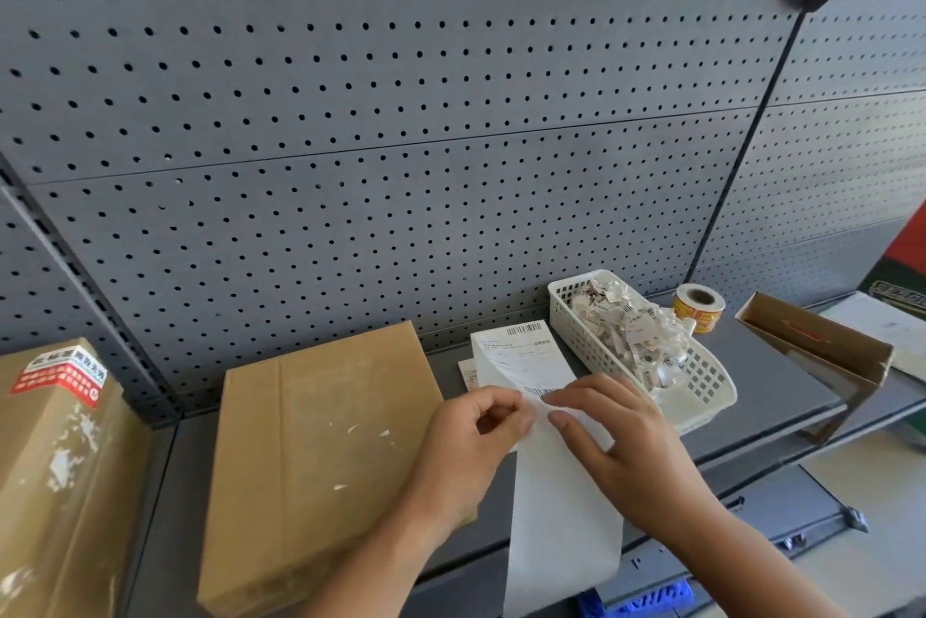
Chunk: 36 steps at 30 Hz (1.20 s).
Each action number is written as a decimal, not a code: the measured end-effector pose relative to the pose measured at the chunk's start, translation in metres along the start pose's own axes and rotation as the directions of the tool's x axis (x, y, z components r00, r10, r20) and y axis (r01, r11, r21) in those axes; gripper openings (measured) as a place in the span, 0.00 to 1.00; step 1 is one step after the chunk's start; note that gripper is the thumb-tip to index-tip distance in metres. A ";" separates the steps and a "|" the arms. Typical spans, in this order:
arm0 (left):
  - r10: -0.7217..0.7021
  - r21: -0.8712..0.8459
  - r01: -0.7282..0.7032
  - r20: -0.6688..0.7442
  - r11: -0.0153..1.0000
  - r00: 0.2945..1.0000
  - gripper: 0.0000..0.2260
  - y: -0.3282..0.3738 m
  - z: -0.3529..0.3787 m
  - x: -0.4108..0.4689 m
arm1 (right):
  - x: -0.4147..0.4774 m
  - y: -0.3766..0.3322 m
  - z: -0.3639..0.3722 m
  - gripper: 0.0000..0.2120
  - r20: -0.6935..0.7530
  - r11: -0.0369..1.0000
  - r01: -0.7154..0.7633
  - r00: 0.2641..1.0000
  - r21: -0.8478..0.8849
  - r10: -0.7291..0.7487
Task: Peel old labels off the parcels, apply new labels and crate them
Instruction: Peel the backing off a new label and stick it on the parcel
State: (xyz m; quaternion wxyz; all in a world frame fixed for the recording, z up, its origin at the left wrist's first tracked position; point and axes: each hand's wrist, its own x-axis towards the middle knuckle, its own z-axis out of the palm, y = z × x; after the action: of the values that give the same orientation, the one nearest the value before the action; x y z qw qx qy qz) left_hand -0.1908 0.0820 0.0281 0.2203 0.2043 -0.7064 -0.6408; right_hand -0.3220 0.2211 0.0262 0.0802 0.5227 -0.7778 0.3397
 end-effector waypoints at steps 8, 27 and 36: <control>0.037 0.072 -0.039 0.028 0.997 0.999 0.07 -0.001 -0.002 -0.002 | 0.017 -0.007 0.002 0.14 0.042 0.999 0.035 0.998 0.022 -0.036; -0.117 -0.053 0.120 0.062 0.991 0.991 0.14 0.003 -0.009 0.002 | 0.031 -0.019 -0.011 0.06 0.063 0.942 -0.191 0.981 0.275 0.181; -0.150 -0.107 0.149 0.000 0.983 0.989 0.07 0.001 0.000 0.011 | 0.028 -0.023 -0.016 0.05 0.054 0.943 -0.197 0.980 0.267 0.189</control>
State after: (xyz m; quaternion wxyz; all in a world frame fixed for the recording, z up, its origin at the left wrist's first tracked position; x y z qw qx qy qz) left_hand -0.1999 0.0760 0.0299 0.1849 0.2473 -0.6528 -0.6917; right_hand -0.3181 0.2043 0.0624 -0.0366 0.4547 -0.7724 0.4420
